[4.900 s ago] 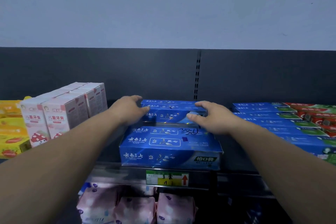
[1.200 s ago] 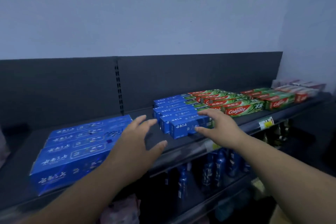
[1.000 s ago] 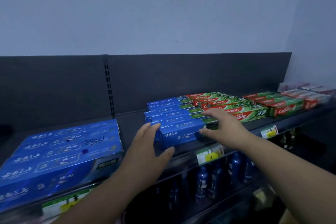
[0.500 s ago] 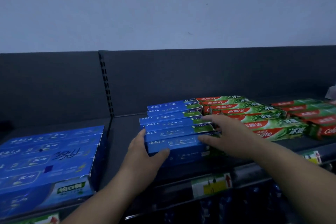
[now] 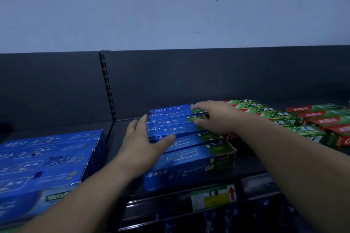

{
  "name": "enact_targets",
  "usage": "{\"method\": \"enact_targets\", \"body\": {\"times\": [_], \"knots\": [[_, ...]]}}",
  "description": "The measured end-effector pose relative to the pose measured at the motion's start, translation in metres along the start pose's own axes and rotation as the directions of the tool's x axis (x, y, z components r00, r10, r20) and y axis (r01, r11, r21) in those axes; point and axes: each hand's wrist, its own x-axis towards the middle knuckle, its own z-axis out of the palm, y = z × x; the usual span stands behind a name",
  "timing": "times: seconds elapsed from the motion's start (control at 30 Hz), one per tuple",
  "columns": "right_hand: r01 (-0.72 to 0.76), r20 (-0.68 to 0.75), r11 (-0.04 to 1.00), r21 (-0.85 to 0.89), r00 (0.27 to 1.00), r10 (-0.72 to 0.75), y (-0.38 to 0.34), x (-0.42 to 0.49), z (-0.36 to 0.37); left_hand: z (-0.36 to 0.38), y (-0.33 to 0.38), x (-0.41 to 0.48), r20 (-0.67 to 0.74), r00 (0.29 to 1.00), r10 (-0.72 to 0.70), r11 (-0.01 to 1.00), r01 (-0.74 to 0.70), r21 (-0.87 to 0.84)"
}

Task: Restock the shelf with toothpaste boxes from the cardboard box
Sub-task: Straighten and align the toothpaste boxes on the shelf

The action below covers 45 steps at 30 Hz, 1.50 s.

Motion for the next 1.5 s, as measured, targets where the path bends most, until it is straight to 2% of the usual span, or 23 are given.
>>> {"method": "enact_targets", "body": {"times": [0.1, 0.17, 0.3, 0.53, 0.67, 0.87, 1.03, 1.17, 1.33, 1.5], "knots": [[-0.002, 0.139, 1.000, -0.027, 0.990, 0.005, 0.004, 0.020, 0.011, -0.002, 0.007, 0.025, 0.054, 0.996, -0.076, 0.996, 0.073, 0.060], [-0.028, 0.172, 0.999, -0.030, 0.985, 0.032, 0.007, 0.026, 0.014, -0.001, 0.009, 0.033, 0.096, 0.987, -0.127, 0.988, 0.117, 0.099], [-0.016, 0.153, 1.000, -0.005, 0.988, 0.017, 0.010, 0.025, 0.013, 0.002, -0.002, 0.039, 0.171, 0.975, -0.142, 0.989, 0.148, -0.026], [0.021, 0.133, 1.000, 0.021, 0.991, -0.023, 0.008, 0.011, 0.006, 0.006, -0.007, 0.028, 0.209, 0.969, -0.131, 0.964, 0.174, -0.203], [0.045, 0.121, 0.999, 0.025, 0.992, -0.048, 0.006, 0.003, 0.002, 0.007, -0.005, 0.012, 0.183, 0.973, -0.138, 0.973, 0.168, -0.159], [0.008, 0.127, 0.996, 0.087, 0.992, -0.019, 0.004, -0.001, -0.003, 0.008, -0.006, 0.001, 0.165, 0.980, -0.107, 0.986, 0.126, -0.108], [0.002, 0.120, 0.997, 0.073, 0.993, -0.010, 0.005, -0.002, -0.002, 0.008, -0.002, -0.002, 0.165, 0.981, -0.105, 0.989, 0.120, -0.089], [0.027, 0.119, 0.999, 0.033, 0.992, -0.030, 0.003, 0.001, 0.000, 0.006, 0.000, 0.005, 0.136, 0.986, -0.093, 0.996, 0.090, 0.030], [-0.040, 0.116, 0.999, -0.005, 0.992, 0.041, 0.007, 0.030, 0.004, 0.012, 0.002, 0.011, 0.117, 0.992, -0.035, 0.986, 0.015, 0.165], [-0.148, 0.153, 0.988, -0.046, 0.976, 0.154, 0.020, 0.060, 0.007, 0.014, 0.003, 0.013, 0.095, 0.995, -0.030, 0.980, 0.010, 0.199]]}}
